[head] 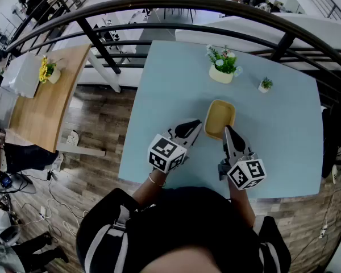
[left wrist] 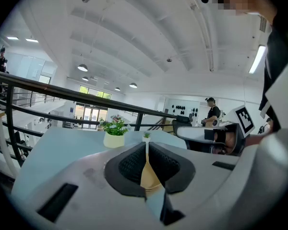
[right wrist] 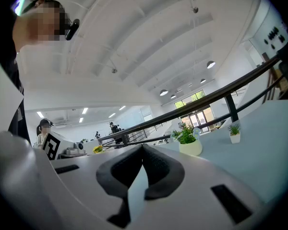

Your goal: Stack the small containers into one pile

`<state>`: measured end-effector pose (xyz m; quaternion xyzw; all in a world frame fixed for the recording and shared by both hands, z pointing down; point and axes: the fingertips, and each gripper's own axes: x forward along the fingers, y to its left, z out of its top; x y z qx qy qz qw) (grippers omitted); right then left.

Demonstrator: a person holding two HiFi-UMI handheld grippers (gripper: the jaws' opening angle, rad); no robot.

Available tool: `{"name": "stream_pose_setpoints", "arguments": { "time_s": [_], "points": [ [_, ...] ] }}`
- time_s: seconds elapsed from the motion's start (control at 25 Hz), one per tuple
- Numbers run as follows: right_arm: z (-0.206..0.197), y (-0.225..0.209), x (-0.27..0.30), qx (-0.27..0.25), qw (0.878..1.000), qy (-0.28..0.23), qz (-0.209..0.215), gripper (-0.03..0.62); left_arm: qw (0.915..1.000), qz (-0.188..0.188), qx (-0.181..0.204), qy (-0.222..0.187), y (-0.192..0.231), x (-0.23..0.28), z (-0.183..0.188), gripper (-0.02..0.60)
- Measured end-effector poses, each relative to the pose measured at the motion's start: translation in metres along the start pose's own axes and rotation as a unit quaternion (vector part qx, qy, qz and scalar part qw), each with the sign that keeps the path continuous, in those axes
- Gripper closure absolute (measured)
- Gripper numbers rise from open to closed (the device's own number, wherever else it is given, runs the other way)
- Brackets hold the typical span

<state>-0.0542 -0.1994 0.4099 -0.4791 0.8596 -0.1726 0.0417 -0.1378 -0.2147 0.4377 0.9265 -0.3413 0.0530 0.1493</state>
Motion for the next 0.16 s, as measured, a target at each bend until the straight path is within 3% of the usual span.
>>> {"name": "stream_pose_setpoints", "arguments": {
  "time_s": [0.16],
  "points": [
    [-0.0006,0.0001,-0.0008,0.003,1.0,0.002,0.0,0.588,1.0,0.001,-0.008,-0.001,-0.0004,-0.0002,0.0002,0.554]
  ]
}}
